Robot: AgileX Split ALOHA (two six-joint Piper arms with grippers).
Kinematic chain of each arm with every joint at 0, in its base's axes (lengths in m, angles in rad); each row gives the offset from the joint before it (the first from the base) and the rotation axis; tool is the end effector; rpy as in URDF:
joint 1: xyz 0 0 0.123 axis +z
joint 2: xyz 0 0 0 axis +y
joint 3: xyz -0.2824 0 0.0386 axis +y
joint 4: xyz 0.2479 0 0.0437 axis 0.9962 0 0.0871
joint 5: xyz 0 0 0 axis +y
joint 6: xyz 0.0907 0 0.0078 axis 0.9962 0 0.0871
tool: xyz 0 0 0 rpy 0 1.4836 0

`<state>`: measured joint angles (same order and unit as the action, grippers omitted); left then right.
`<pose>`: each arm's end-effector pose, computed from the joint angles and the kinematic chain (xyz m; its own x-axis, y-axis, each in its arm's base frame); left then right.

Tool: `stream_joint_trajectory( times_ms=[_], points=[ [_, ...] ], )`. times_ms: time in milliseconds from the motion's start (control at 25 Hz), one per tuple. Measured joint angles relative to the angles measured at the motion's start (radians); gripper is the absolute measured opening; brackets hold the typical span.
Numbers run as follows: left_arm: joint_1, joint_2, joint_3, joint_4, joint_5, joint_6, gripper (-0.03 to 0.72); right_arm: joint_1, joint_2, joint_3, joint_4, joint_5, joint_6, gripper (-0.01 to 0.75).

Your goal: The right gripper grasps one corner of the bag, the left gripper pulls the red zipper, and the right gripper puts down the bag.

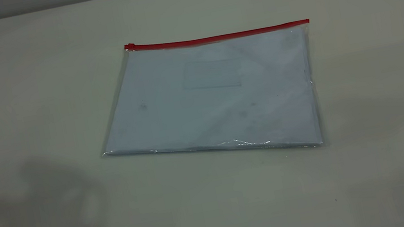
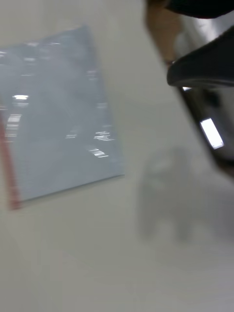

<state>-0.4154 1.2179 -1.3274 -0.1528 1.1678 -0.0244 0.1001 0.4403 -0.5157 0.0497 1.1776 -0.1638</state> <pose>0.2065 -0.1050 0.3976 -0.7904 0.2570 -0.5561 0.4069 0.8988 -0.1629 0.0521 0.0094 0.2632 -0.8183 -0.2270 -0.5281 -0.2445 0.9689 -0.0376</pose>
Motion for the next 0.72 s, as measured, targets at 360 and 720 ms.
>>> stream_joint_trajectory(
  times_ms=[360,720],
  points=[
    [-0.005,-0.272,0.526,0.153,0.0,-0.096,0.316,0.0,-0.013,0.034,-0.1,-0.065,0.131,0.334],
    [-0.005,-0.608,0.81,0.2,-0.067,-0.06,0.316,0.0,-0.013,0.034,-0.111,-0.065,0.145,0.334]
  ],
)
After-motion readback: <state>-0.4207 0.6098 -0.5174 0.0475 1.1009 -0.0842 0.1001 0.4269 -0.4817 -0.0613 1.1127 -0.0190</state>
